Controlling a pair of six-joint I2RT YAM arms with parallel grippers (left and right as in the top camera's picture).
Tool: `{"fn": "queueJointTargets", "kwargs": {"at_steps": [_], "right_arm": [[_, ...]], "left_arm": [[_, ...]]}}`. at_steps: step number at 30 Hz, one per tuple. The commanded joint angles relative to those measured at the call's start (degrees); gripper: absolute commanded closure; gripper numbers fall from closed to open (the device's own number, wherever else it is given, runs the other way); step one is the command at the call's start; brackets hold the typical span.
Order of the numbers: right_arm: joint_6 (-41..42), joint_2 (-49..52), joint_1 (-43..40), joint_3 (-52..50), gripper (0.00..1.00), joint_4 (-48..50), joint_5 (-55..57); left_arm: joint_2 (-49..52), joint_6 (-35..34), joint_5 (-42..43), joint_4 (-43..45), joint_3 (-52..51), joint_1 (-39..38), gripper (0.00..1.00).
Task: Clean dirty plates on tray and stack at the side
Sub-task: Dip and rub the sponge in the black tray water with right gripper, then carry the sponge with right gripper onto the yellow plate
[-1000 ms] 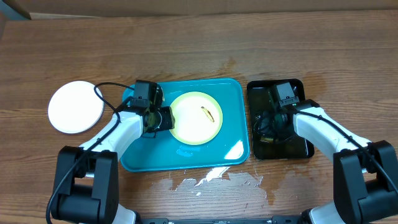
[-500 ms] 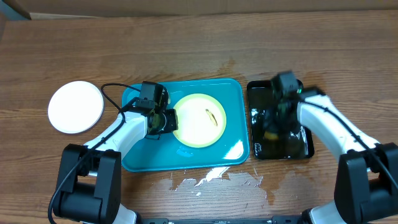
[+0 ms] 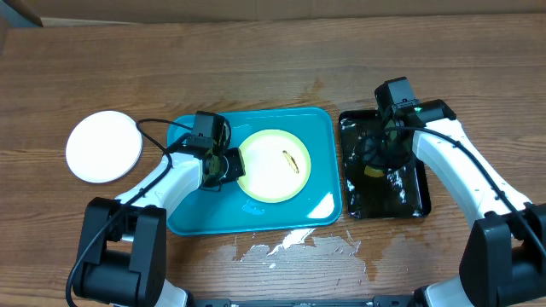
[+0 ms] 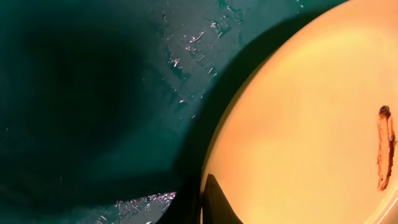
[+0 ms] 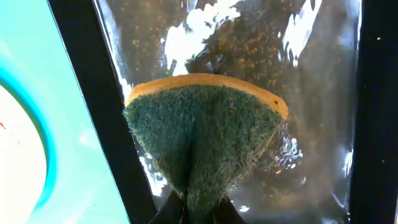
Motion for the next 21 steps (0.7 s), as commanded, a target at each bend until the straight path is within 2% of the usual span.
{"fn": "queueJointTargets", "kwargs": {"at_steps": [1, 2, 3, 5, 11, 12, 14, 21], "right_arm": [[-0.4, -0.9, -0.1, 0.2, 0.96, -0.1, 0.7], [-0.4, -0.9, 0.0, 0.2, 0.96, -0.3, 0.7], [-0.4, -0.9, 0.0, 0.2, 0.96, -0.6, 0.7], [-0.4, -0.9, 0.0, 0.2, 0.96, -1.1, 0.7], [-0.5, -0.9, 0.0, 0.2, 0.96, -1.6, 0.7], [-0.5, -0.9, 0.0, 0.2, 0.96, -1.6, 0.7], [-0.5, -0.9, 0.0, -0.1, 0.96, -1.6, 0.7], [-2.0, -0.9, 0.0, -1.0, 0.96, 0.3, 0.2]], "left_arm": [[1.2, -5.2, 0.2, -0.4, 0.0, -0.2, 0.7], [1.2, -5.2, 0.3, -0.1, 0.0, -0.2, 0.59], [1.2, -5.2, 0.2, 0.2, 0.0, -0.2, 0.54], [1.2, -5.2, -0.2, 0.5, 0.0, -0.2, 0.51], [1.2, -1.7, -1.0, 1.9, 0.0, -0.2, 0.6], [1.2, -1.8, -1.7, 2.1, 0.0, -0.2, 0.69], [1.2, -1.9, -2.4, 2.5, 0.0, -0.2, 0.94], [1.2, -7.8, -1.2, 1.8, -0.1, -0.2, 0.96]]}}
